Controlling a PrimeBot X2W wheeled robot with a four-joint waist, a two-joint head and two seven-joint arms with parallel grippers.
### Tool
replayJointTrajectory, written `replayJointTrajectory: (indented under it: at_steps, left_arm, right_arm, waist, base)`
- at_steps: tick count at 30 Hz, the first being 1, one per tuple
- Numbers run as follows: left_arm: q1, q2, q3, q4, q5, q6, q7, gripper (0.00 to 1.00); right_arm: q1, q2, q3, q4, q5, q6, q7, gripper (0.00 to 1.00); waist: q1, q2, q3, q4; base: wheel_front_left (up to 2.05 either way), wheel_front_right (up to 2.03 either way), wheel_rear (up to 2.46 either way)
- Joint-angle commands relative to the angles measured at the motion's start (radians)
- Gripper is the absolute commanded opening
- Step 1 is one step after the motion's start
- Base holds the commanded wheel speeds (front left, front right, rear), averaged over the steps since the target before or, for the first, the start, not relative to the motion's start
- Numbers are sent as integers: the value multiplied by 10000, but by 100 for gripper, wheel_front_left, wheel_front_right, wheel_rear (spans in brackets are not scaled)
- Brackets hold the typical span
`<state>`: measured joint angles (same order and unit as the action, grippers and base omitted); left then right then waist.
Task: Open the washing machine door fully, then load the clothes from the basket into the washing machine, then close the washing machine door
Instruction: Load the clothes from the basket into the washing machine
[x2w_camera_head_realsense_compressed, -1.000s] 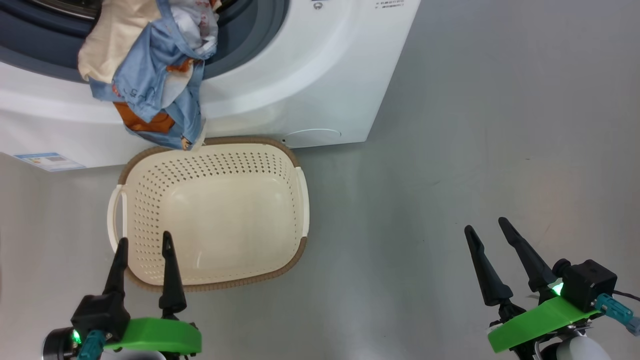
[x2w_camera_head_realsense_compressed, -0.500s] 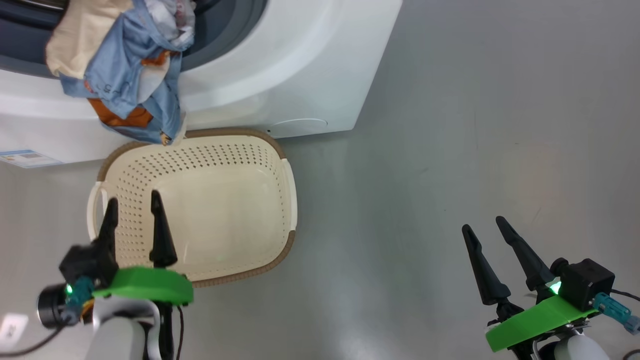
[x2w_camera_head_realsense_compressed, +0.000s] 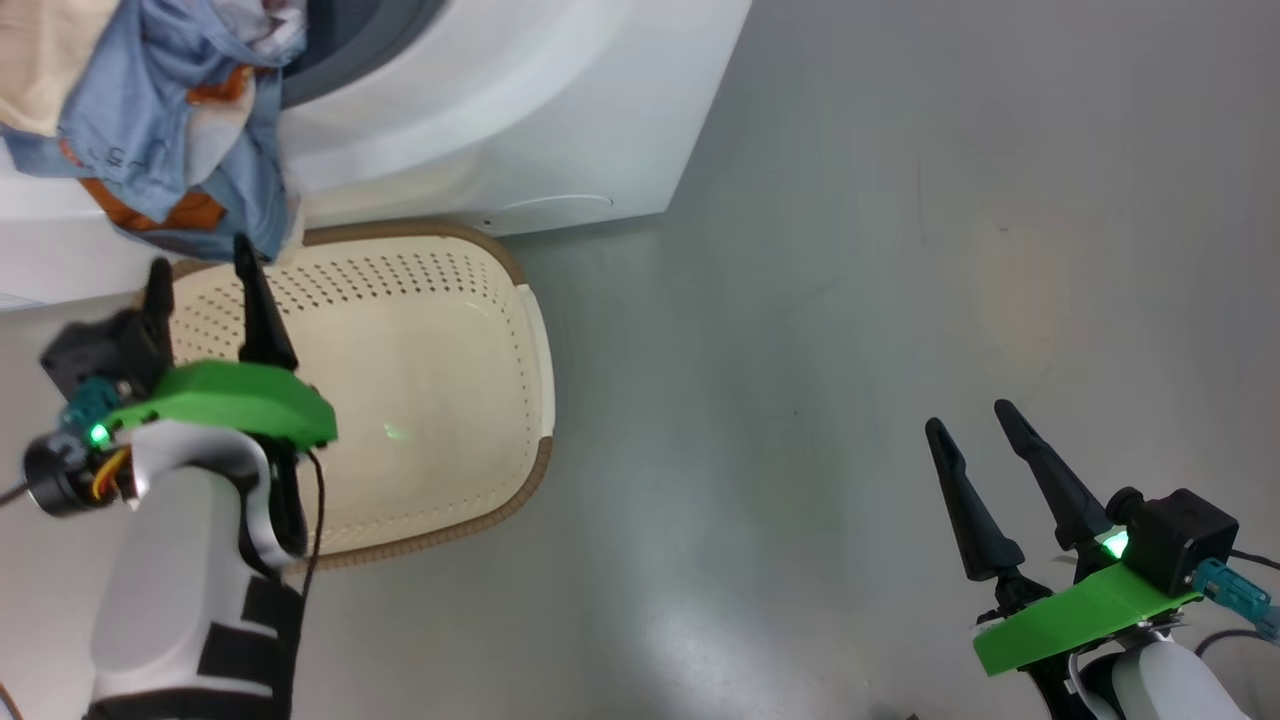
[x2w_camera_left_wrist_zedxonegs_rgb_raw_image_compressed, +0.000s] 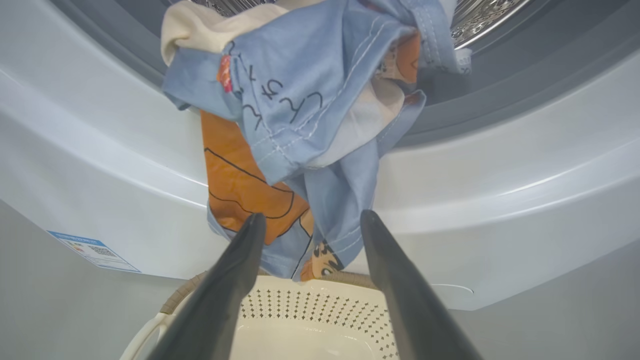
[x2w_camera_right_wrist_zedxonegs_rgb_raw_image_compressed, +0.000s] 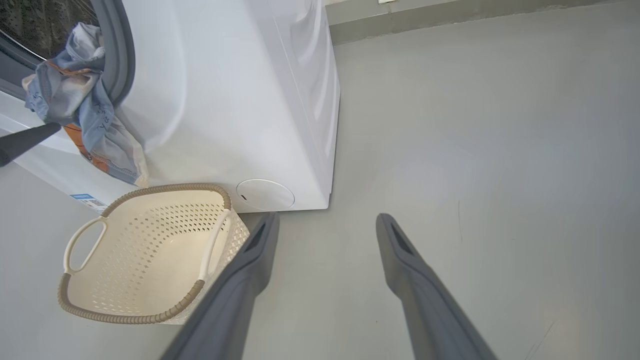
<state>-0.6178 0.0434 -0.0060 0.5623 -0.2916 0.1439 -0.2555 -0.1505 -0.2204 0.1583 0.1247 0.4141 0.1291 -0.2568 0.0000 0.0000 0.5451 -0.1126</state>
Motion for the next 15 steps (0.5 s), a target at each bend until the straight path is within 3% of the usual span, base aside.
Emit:
replayJointTrajectory:
  at_steps: [1, 15]
  left_arm:
    - [-162, 237, 341, -84, -15, -31, -58, 100]
    - [-1716, 205, 1305, 1295, 338, -134, -61, 100]
  right_arm:
    - [-28, -140, 247, -232, -88, 16, -49, 100]
    - [-200, -273, 243, -376, -117, 16, -49, 100]
  waist:
    - [0, 0, 193, -155]
    - [0, 0, 981, -447]
  base:
    - [0, 0, 0]
    - [0, 0, 0]
